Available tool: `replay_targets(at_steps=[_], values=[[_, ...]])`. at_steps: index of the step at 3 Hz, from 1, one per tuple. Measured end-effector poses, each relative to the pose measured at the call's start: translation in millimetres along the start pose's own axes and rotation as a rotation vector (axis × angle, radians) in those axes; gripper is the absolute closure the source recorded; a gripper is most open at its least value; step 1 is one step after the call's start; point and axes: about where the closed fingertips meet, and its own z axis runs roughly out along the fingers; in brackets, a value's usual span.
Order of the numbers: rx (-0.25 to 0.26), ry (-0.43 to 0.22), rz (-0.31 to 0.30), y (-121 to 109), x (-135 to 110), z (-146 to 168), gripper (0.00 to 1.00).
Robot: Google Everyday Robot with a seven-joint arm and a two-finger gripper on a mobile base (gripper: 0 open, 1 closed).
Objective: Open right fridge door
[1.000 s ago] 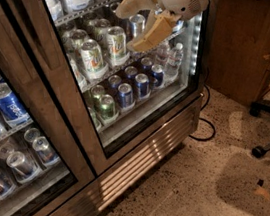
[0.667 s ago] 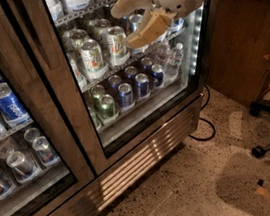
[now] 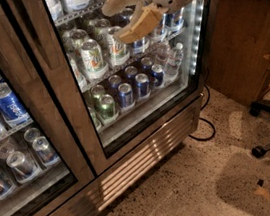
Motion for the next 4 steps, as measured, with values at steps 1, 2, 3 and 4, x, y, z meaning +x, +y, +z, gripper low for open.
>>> replay_targets(at_steps=[1,2,3,4], values=[[-0.028,-0.018,-0.015,-4,-5,10,0.49],[-0.07,-0.037,-0.042,-7,-12,25,0.49],[-0.093,-0.047,-0.057,-9,-17,33,0.49],[-0.106,-0.053,-0.065,-10,-19,37,0.49]])
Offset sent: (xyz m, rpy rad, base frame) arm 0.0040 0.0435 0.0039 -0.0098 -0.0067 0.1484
